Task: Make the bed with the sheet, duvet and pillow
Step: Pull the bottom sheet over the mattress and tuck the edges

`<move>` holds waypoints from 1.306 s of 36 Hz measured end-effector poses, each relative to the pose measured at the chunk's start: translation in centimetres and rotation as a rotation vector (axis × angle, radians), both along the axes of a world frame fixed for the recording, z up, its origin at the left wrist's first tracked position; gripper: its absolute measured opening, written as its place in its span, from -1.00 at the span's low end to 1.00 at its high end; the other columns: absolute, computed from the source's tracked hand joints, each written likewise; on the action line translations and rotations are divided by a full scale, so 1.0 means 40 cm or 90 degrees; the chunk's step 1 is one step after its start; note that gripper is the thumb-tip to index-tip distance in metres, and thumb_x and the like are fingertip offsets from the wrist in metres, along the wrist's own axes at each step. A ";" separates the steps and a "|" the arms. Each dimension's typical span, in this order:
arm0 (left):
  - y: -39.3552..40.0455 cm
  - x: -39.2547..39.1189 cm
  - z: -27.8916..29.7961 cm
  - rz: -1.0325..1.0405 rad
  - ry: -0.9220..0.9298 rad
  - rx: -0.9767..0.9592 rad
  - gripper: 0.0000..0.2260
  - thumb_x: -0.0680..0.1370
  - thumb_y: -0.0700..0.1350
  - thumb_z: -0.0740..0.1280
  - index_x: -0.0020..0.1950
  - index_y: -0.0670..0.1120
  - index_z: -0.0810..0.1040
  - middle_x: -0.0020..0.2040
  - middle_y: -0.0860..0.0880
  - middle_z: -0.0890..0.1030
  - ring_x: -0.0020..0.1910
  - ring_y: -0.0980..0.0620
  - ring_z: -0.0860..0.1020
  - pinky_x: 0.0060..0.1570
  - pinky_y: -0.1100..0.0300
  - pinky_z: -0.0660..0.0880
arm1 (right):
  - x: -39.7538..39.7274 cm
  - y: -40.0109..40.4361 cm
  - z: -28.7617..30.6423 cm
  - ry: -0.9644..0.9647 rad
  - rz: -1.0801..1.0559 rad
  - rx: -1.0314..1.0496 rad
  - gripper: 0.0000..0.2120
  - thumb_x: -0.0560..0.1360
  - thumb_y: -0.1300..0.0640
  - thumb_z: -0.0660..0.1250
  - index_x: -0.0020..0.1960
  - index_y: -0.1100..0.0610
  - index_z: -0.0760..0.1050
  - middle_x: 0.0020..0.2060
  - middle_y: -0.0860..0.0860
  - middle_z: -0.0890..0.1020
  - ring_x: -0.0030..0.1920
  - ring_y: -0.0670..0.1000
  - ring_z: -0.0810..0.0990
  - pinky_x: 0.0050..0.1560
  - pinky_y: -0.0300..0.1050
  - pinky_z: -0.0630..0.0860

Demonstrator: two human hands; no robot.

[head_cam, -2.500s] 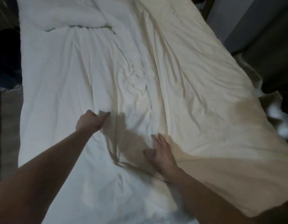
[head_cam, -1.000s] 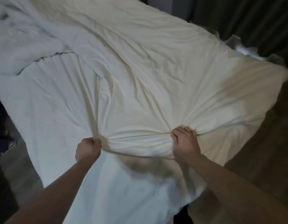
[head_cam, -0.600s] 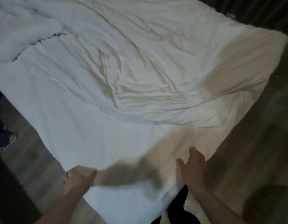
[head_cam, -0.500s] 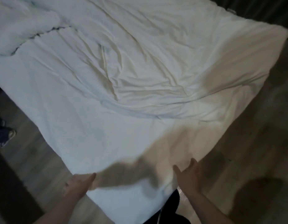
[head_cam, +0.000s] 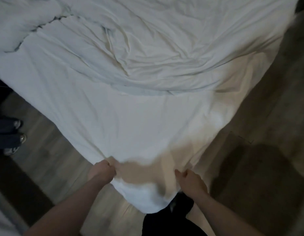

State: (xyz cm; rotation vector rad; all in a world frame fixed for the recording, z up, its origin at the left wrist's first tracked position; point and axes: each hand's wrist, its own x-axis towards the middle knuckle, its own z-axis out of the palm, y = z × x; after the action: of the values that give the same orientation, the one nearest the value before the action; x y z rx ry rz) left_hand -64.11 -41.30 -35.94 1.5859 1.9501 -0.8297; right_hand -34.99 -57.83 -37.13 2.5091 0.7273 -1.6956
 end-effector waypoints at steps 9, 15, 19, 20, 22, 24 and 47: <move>0.030 0.005 0.033 -0.274 0.081 -0.094 -0.77 0.46 0.01 0.36 0.09 0.01 0.65 0.07 0.02 0.65 0.05 0.00 0.61 -0.03 0.19 0.52 | -0.169 0.038 0.021 -0.059 0.038 -0.003 -0.55 0.66 -0.14 0.06 0.31 0.16 0.44 0.28 0.12 0.55 0.25 0.13 0.54 0.03 -0.13 0.40; 0.005 -0.035 0.070 -0.449 0.045 -0.078 -0.72 0.55 -0.10 0.22 0.23 -0.06 0.54 0.24 -0.05 0.55 0.20 -0.06 0.56 0.07 0.14 0.49 | -0.222 -0.012 0.033 -0.228 0.068 0.025 -0.67 0.65 -0.01 0.02 0.22 0.09 0.47 0.14 0.12 0.64 0.13 0.15 0.60 0.01 -0.08 0.45; -0.010 -0.078 0.096 -0.470 0.028 -0.101 -0.72 0.55 -0.08 0.22 0.23 -0.08 0.52 0.24 -0.10 0.54 0.20 -0.09 0.55 0.09 0.14 0.48 | -0.267 -0.072 0.060 -0.259 0.041 0.076 -0.69 0.63 -0.02 0.07 0.00 0.10 0.54 0.02 0.14 0.65 0.03 0.16 0.61 -0.06 -0.10 0.45; -0.016 -0.088 0.101 -0.479 0.029 -0.112 -0.71 0.55 -0.08 0.22 0.24 -0.08 0.51 0.25 -0.10 0.54 0.21 -0.09 0.55 0.11 0.14 0.47 | -0.280 -0.081 0.068 -0.272 0.057 0.071 -0.70 0.63 -0.01 0.08 -0.01 0.10 0.55 0.02 0.13 0.65 0.04 0.16 0.61 -0.04 -0.10 0.47; -0.031 -0.111 0.105 -0.498 0.029 -0.126 -0.69 0.54 -0.08 0.24 0.28 -0.08 0.50 0.27 -0.08 0.54 0.25 -0.07 0.53 0.15 0.16 0.45 | -0.302 -0.091 0.083 -0.277 0.088 0.048 -0.70 0.62 0.00 0.08 0.02 0.07 0.56 0.03 0.09 0.66 0.07 0.13 0.62 -0.03 -0.10 0.48; -0.053 -0.130 0.108 -0.506 0.032 -0.141 -0.68 0.53 -0.09 0.26 0.28 -0.08 0.51 0.27 -0.08 0.55 0.25 -0.06 0.54 0.15 0.17 0.46 | -0.322 -0.107 0.090 -0.262 0.104 0.033 -0.70 0.62 0.00 0.07 0.03 0.04 0.55 0.01 0.04 0.67 0.05 0.10 0.64 -0.04 -0.11 0.48; 0.265 -0.092 0.125 -0.324 -0.067 -0.169 -0.44 0.55 0.29 0.22 0.23 -0.17 0.57 0.23 -0.15 0.57 0.23 -0.15 0.53 0.17 0.06 0.47 | -0.212 0.113 0.136 -0.186 0.115 -0.006 -0.50 0.55 -0.31 0.10 0.16 0.05 0.51 0.11 0.07 0.63 0.10 0.13 0.60 0.07 -0.04 0.53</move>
State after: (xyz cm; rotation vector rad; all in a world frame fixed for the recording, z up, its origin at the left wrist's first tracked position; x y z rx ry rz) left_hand -67.80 -30.71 -30.95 1.9375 1.3080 -1.1205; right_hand -43.48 -53.31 -31.70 2.5172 0.8811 -1.2394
